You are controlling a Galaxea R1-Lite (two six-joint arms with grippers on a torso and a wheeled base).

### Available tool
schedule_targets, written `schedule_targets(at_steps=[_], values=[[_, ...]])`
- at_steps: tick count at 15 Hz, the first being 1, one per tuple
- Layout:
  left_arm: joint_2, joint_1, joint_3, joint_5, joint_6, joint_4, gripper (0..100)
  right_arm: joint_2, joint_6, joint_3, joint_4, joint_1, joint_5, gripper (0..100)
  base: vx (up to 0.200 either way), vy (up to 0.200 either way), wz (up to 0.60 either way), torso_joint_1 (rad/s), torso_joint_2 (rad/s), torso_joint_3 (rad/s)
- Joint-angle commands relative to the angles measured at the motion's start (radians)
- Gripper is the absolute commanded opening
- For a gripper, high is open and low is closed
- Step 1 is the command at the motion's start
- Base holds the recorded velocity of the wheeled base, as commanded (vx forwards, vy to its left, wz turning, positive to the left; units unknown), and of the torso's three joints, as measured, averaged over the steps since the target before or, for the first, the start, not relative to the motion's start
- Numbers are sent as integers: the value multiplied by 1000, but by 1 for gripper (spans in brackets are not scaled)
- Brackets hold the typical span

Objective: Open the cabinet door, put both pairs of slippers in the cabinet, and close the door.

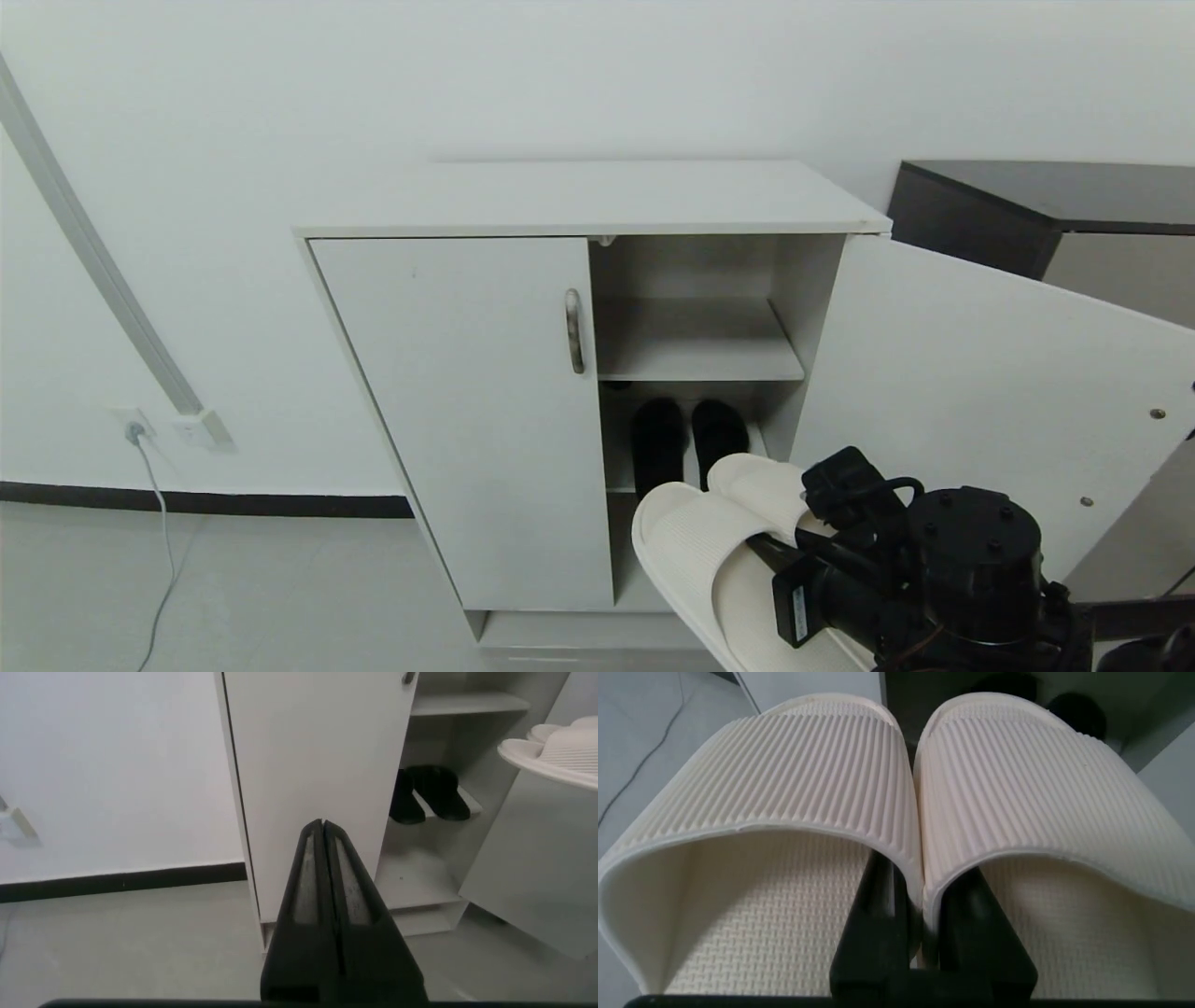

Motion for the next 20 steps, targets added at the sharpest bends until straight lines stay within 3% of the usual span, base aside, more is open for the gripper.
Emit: schedule_targets(at_steps=[1, 7, 20], values=[[1, 0, 0, 0, 0, 0, 0, 3, 0, 0, -1, 0, 0, 0, 0, 0, 0, -105, 452, 339], [1, 0, 0, 0, 0, 0, 0, 6, -3, 11, -2, 2, 0, 0, 0, 0, 0, -43, 271, 223], [1, 0, 0, 0, 0, 0, 0, 103, -24, 54, -162, 13, 0, 0, 0, 0, 0, 6, -42, -34]])
